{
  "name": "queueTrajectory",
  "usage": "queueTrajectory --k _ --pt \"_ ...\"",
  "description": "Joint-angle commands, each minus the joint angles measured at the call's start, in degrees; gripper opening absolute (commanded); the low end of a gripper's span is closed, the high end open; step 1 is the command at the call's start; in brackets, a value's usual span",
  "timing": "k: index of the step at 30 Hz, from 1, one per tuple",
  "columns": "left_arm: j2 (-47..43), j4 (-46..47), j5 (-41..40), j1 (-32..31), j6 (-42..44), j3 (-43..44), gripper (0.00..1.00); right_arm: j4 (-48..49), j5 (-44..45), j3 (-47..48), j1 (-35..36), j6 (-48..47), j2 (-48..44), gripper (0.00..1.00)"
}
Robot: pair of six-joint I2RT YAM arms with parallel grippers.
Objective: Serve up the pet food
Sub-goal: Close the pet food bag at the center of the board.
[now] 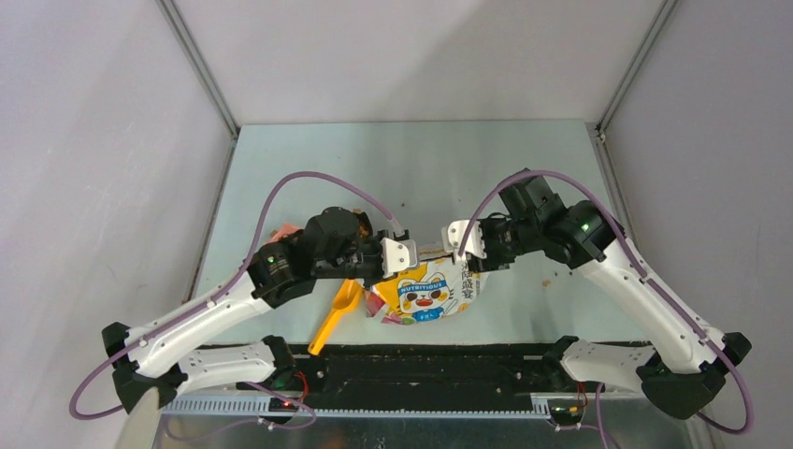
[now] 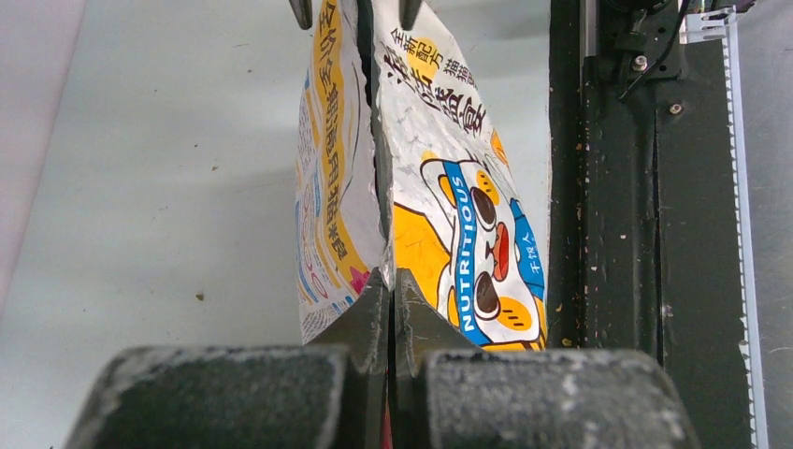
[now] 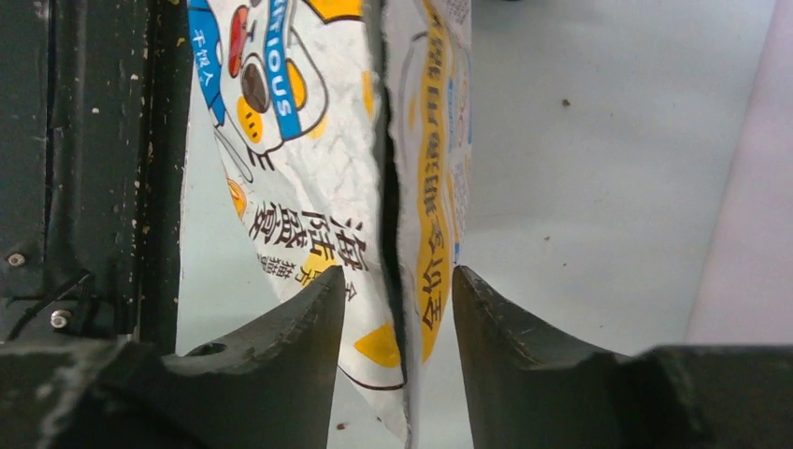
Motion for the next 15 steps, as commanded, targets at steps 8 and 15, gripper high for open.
queueTrajectory --k 8,15 --pt "4.1 -2.7 1.0 -1.8 1.7 6.4 0.41 4.3 3.0 -4.6 3.6 -0.8 -3.2 0.50" --pt "7.3 -3.1 -7.7 -6.8 2.3 5.4 0.61 7.7 5.4 -7.8 2.8 0.3 -6.1 0.46"
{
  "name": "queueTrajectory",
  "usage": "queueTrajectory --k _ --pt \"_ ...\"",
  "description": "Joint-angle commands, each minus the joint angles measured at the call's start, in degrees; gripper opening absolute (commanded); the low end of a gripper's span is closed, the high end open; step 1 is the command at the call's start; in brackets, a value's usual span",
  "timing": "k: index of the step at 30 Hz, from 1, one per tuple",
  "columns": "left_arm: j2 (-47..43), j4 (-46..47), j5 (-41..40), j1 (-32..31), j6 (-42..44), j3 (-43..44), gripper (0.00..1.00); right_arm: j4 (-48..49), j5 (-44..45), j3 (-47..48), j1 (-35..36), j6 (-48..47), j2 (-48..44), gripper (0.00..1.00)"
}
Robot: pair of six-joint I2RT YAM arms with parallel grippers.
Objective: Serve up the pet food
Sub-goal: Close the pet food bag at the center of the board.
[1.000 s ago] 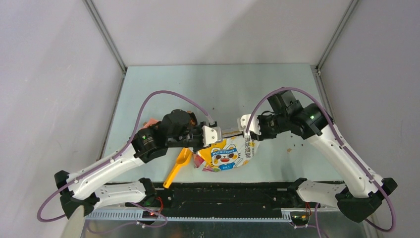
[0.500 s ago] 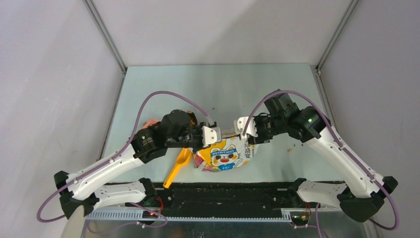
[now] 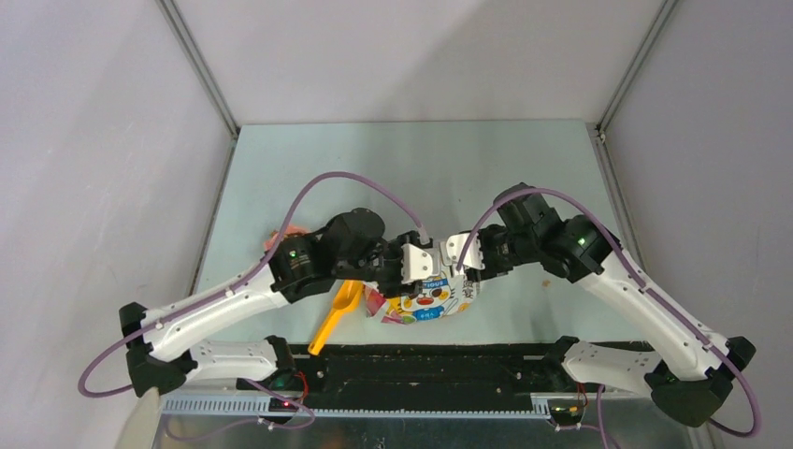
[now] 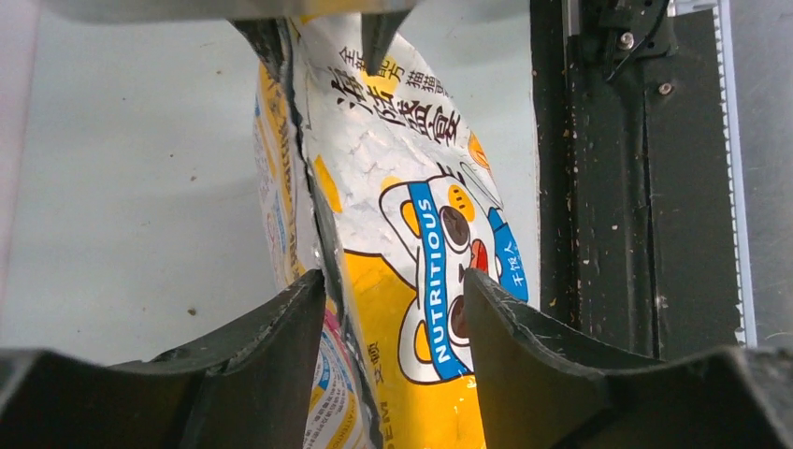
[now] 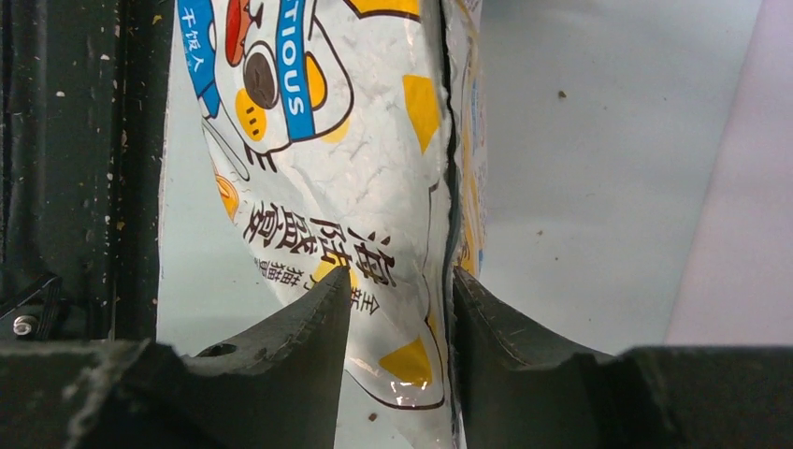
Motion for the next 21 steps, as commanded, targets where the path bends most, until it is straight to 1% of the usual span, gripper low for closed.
queueTrajectory --k 1,3,5,7,8,11,12,14,17,19,21 --pt "1.3 -0.1 -6.3 -2.8 0.9 0.4 0.62 2.7 1.7 -0.7 -1.0 1.1 -3.1 0.46" --pt "2.2 -0.3 -7.3 -3.1 0.8 0.6 0.62 3.1 2.0 -0.9 -2.1 1.6 -3.8 0.46" --pt "3.1 -0.8 -7.9 -3.1 0.8 0.6 0.59 3.3 1.4 -1.0 -4.0 1.9 -4.3 0.46" --pt "4.2 -1.3 -9.4 -3.3 0.4 0.8 0.53 3.6 0.1 -1.0 -6.0 2.2 -4.6 0.46" --pt "4.4 -1.3 -9.8 -3.2 0.3 0.8 0.46 3.5 -0.8 -1.0 -6.6 2.0 -4.9 0.46" --pt "5.6 -1.7 -11.3 -3.3 0.1 0.7 0.35 2.4 -3.6 -1.0 -9.4 0.0 -5.6 0.46" --pt "5.7 -1.7 -11.6 -3.3 -0.1 0.7 0.27 1.3 -5.1 -1.0 -9.8 -1.3 -5.8 0.46" --pt "6.0 -1.9 -11.5 -3.3 -0.2 1.0 0.19 0.0 -6.6 -1.0 -10.9 -2.7 -6.0 0.46" --pt "5.7 -1.9 -10.4 -3.3 -0.3 1.4 0.12 -2.0 -7.5 -1.0 -11.3 -5.1 -5.7 0.46" --pt "5.0 -2.1 -9.6 -3.3 -0.2 1.6 0.05 -3.2 -7.5 -1.0 -11.2 -6.6 -4.9 0.43" --pt "4.1 -2.1 -9.0 -3.4 -0.1 1.4 0.01 -4.4 -7.0 -1.0 -11.3 -7.6 -4.3 0.40"
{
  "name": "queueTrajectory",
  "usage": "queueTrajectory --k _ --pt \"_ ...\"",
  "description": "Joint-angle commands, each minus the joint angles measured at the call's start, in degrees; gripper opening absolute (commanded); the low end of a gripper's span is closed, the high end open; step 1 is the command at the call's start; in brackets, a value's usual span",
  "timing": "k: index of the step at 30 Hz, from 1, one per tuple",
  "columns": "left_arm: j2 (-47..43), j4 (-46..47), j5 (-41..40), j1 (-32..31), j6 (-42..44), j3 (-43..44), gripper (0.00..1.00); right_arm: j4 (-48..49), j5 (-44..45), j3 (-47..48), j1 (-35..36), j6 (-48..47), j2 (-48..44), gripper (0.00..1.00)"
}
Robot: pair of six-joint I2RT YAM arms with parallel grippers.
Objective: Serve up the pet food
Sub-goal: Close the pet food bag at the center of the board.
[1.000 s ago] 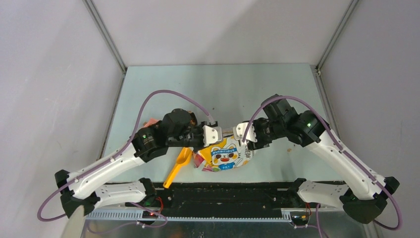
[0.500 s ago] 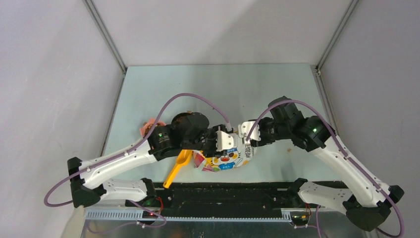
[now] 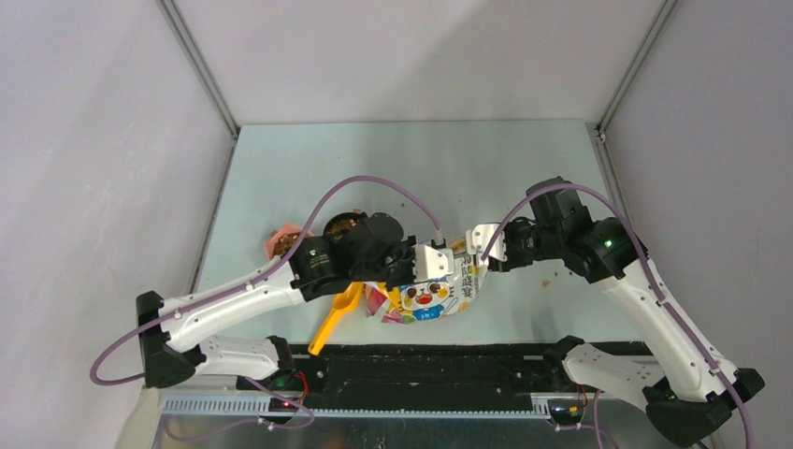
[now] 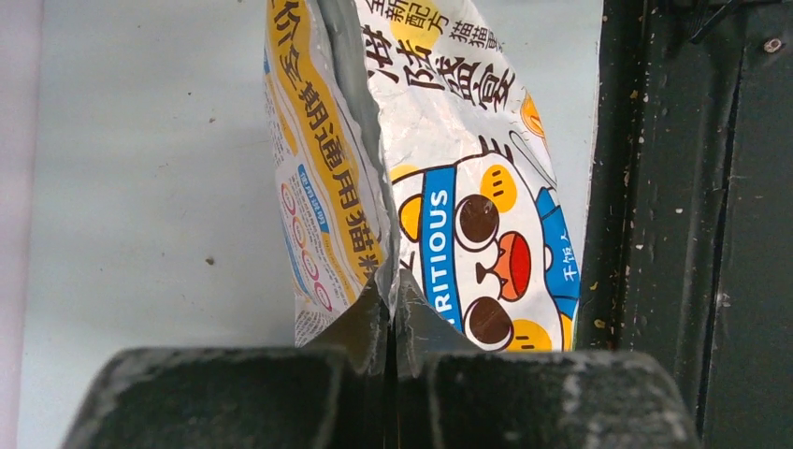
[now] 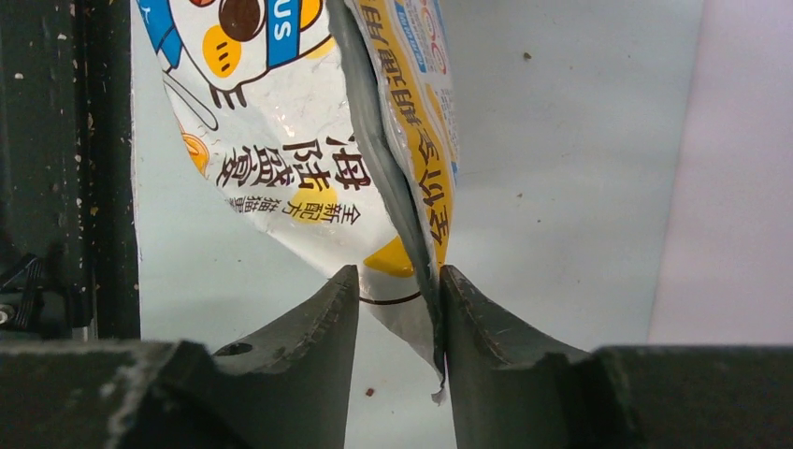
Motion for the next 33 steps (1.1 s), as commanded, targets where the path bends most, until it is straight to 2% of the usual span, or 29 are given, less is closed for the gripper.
queueTrajectory --k 1,3,5,6,8,12,14,17,18,20,23,25,29,33 --pt "-1.5 -1.6 2.0 -0.6 0.1 1.2 0.00 -3.3 -1.4 0.1 -0.3 -3.9 0.8 0.39" --pt "-3.0 -1.2 2.2 -0.6 0.1 0.7 0.00 -3.6 -0.5 0.0 -0.3 -4.3 1.1 0.34" --pt "-4.1 -1.1 2.8 -0.6 0.1 0.4 0.00 -3.4 0.1 0.1 -0.3 -4.5 1.2 0.24" --pt "-4.4 -1.0 3.1 -0.6 0.1 0.2 0.00 -3.0 0.4 0.1 -0.3 -4.5 0.9 0.08" --pt "-5.3 -0.8 3.9 -0.6 0.4 -0.1 0.00 -1.4 0.5 0.1 -0.8 -3.6 0.2 0.00" --pt "-7.9 -0.7 6.5 -0.5 1.1 -1.1 0.00 -1.0 -1.7 1.6 -5.0 -1.8 -1.2 0.00" --pt "-9.4 -0.5 8.1 -0.5 1.3 -1.9 0.00 -3.2 -4.6 5.3 -7.8 -0.5 -0.6 0.00" --pt "-10.7 0.3 8.8 -0.6 1.1 -2.2 0.00 -5.1 -7.4 6.8 -8.0 -0.7 0.3 0.00" --pt "-10.5 0.5 9.1 -0.6 1.0 -2.1 0.00 -5.0 -7.4 6.4 -6.9 -0.8 0.3 0.01" --pt "-9.8 0.4 9.5 -0.5 0.8 -1.8 0.00 -5.4 -7.2 5.7 -4.3 -2.0 1.0 0.10" --pt "-8.6 -0.3 10.8 -0.5 0.8 -1.0 0.00 -5.0 -4.5 5.5 0.5 0.0 3.2 0.27" --pt "-8.0 -0.5 11.8 -0.5 0.9 -1.1 0.00 -5.0 -3.1 5.4 2.8 1.4 4.3 0.35" --pt "-7.4 -0.5 12.4 -0.6 1.2 -1.3 0.00 -2.5 -3.8 4.1 6.1 0.4 5.5 0.40" --pt "-6.0 -0.8 12.4 -0.6 0.9 -0.9 0.00 3.7 -3.2 3.7 9.5 4.6 6.6 0.39"
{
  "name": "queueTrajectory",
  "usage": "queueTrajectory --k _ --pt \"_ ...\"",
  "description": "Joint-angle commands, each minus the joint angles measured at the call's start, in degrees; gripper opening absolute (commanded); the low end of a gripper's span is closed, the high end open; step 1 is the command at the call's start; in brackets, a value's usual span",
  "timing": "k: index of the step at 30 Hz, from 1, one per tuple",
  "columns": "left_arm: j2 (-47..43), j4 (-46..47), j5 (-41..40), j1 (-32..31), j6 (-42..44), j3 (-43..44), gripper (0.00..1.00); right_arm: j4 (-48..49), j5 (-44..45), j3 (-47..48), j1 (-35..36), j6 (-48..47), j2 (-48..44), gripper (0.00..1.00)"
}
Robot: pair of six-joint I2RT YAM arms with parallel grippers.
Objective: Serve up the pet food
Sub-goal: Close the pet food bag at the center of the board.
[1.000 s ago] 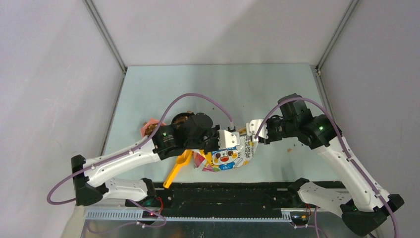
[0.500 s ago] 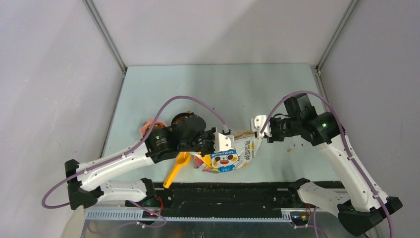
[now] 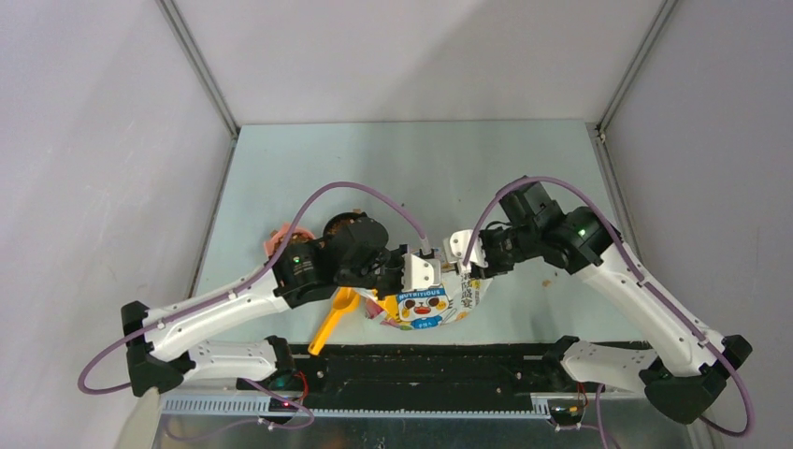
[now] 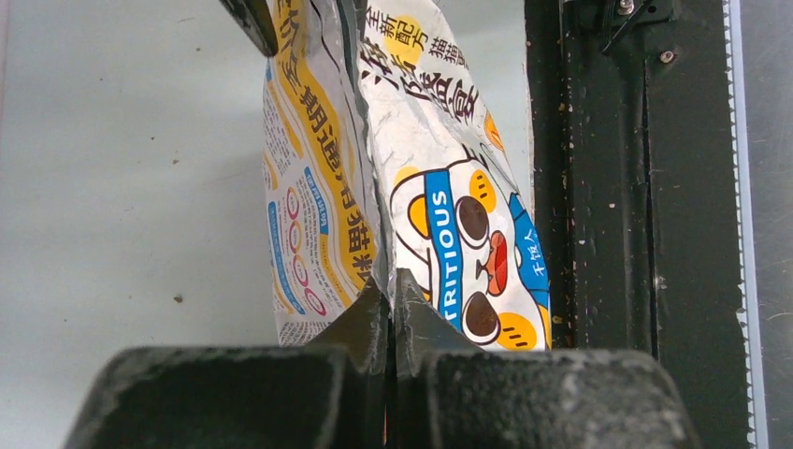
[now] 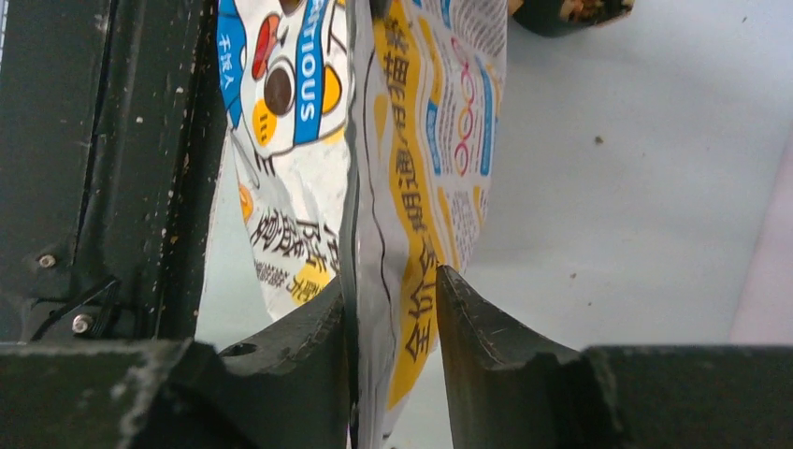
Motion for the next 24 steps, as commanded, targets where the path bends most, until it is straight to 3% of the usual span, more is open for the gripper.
queueTrajectory --k 1,4,5,7,13,16,17,19,20,21,24 --pt "-0.2 -1.1 4.7 -0.5 0.4 2.3 0.00 8.9 2.4 0.2 3.9 4.9 0.6 0.37" --pt "0.2 -1.5 4.9 -0.6 0.2 2.7 0.00 9.8 4.3 0.3 6.1 5.6 0.5 0.30" --pt "0.2 -1.3 5.0 -0.6 0.2 2.5 0.00 8.7 4.2 0.2 6.7 4.7 0.4 0.15" --pt "-0.3 -1.1 5.2 -0.6 0.3 2.2 0.00 7.3 3.9 0.3 7.0 3.5 0.3 0.00" --pt "-2.3 -0.6 3.0 -0.6 -0.5 0.9 0.00 4.8 7.0 0.2 5.3 3.6 -0.4 0.00" --pt "-3.1 -0.2 1.8 -0.6 -1.2 0.5 0.00 2.9 9.4 0.2 4.3 3.1 -1.5 0.22" --pt "-3.4 0.0 1.3 -0.6 -1.6 0.5 0.00 2.4 9.6 0.2 4.1 2.7 -1.7 0.23" --pt "-3.8 0.1 0.5 -0.5 -2.0 0.4 0.00 1.2 9.3 0.2 3.0 1.0 -2.4 0.18" --pt "-3.9 0.1 0.0 -0.5 -2.2 0.2 0.00 0.4 9.1 0.3 2.1 0.6 -2.5 0.07" --pt "-4.3 0.2 0.0 -0.5 -2.3 0.1 0.00 0.3 8.6 0.3 1.6 0.0 -2.6 0.03" --pt "-4.7 0.6 -0.2 -0.5 -2.9 -0.2 0.00 -2.0 5.4 2.1 -1.6 -0.9 -2.0 0.00"
